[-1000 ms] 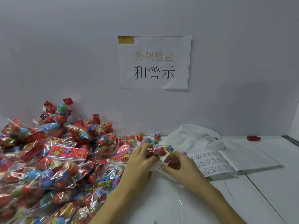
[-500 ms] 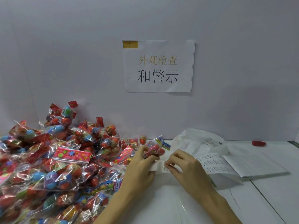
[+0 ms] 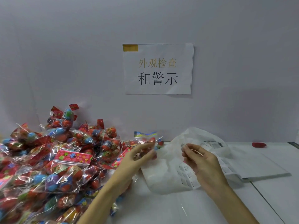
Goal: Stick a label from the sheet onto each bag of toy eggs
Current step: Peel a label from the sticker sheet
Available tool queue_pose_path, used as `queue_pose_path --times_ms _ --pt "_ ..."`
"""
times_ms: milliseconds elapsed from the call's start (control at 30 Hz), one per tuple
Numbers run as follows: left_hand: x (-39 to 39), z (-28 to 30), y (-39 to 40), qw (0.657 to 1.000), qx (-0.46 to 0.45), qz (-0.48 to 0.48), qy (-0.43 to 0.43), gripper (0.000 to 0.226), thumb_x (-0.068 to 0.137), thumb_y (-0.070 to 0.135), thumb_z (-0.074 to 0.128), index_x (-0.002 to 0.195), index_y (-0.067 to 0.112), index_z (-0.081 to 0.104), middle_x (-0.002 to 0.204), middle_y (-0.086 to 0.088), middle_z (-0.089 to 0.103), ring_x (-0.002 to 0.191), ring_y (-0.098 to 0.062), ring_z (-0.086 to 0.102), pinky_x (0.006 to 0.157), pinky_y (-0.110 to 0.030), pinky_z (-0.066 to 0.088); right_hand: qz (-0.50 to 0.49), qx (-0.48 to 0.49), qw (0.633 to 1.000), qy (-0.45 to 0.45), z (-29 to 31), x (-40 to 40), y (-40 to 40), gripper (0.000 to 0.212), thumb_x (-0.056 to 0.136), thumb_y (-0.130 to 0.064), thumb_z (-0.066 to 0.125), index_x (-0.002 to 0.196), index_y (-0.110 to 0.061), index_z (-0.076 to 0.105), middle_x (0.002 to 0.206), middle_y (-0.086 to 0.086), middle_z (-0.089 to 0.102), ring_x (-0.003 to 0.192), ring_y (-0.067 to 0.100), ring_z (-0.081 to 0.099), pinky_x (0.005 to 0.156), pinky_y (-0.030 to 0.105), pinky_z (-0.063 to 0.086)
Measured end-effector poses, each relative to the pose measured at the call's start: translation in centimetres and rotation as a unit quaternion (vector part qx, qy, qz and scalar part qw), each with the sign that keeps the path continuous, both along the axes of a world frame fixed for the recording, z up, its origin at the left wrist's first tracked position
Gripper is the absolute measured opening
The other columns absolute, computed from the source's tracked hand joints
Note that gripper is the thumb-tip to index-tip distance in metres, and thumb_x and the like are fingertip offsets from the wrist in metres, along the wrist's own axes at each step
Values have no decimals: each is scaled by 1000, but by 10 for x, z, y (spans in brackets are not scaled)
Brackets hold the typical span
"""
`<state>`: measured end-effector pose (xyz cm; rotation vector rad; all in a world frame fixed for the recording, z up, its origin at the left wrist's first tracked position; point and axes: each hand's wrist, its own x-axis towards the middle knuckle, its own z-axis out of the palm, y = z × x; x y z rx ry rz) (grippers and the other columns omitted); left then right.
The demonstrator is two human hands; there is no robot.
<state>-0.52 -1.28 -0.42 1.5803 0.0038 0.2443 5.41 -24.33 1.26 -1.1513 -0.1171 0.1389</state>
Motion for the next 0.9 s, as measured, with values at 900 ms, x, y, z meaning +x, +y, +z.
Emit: queue_pose_path --times_ms 900 --pt "2 -12 -33 992 -90 30 -79 69 83 17 80 141 43 54 130 6 71 114 -27 72 93 -49 61 58 -92 993 -50 -4 -23 27 25 69 -34 85 85 -14 82 87 12 79 82 22 78 66 21 58"
